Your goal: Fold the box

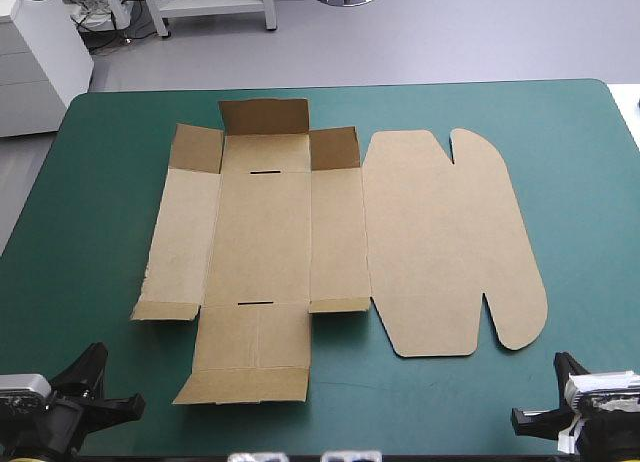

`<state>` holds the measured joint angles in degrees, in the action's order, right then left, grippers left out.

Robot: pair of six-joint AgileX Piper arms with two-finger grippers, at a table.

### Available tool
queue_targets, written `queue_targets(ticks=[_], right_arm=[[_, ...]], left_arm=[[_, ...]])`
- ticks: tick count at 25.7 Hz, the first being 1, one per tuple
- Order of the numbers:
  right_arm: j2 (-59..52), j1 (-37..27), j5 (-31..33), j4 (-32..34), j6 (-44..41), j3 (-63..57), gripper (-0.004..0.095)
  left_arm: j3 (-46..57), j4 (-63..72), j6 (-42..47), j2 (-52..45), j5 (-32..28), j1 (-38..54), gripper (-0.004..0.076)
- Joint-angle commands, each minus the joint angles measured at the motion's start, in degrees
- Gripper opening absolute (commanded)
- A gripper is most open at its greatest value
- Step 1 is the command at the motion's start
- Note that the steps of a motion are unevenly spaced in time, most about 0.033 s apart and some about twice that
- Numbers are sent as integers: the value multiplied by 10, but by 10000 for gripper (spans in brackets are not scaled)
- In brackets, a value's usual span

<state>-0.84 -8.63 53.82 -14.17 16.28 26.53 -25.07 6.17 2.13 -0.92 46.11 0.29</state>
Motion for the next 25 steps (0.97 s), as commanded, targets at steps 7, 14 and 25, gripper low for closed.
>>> queue_targets(ticks=[7,14,25], right_arm=[[-17,-1,-39,-6,1,17,-19],[-17,-1,-39,-6,1,17,-19],[-17,-1,-39,-6,1,17,-19]], left_arm=[[-13,4,1,-5,-44,-3,-10],[-14,-2,-21,-1,-56,-3,-10],[-173,7,-76,311,-57,-3,-10]])
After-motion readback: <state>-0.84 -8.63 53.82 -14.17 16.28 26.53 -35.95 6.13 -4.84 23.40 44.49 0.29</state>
